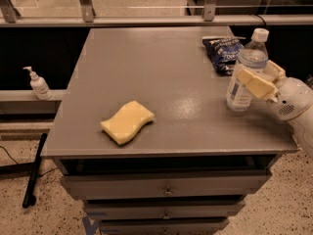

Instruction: Place blue plastic bottle upright

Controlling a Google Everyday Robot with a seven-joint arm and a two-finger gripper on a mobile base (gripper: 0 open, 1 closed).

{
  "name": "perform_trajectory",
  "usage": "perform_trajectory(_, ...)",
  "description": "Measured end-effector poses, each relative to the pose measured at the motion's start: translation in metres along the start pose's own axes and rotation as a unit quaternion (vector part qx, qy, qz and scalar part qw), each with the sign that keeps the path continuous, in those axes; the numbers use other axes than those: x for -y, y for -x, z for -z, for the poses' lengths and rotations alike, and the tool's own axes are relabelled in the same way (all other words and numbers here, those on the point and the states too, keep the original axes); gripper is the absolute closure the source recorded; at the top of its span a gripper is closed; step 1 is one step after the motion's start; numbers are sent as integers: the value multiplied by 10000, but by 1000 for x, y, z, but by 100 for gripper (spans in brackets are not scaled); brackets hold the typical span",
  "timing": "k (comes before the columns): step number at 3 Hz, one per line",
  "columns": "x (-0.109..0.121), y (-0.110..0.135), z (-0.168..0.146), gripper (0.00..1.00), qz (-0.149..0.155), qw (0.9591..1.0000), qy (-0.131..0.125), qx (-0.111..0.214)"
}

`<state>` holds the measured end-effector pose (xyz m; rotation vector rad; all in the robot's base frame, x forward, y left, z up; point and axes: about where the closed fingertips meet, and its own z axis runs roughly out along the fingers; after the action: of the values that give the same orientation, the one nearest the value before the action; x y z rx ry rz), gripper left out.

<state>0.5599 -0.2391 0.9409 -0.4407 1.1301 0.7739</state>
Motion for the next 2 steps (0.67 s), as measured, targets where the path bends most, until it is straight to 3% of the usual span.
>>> perform_trajectory(1,0,-3,9,84,-15,10000,-56,37)
perform_trajectory(2,-1,-4,14,61,-7,10000,-53,66)
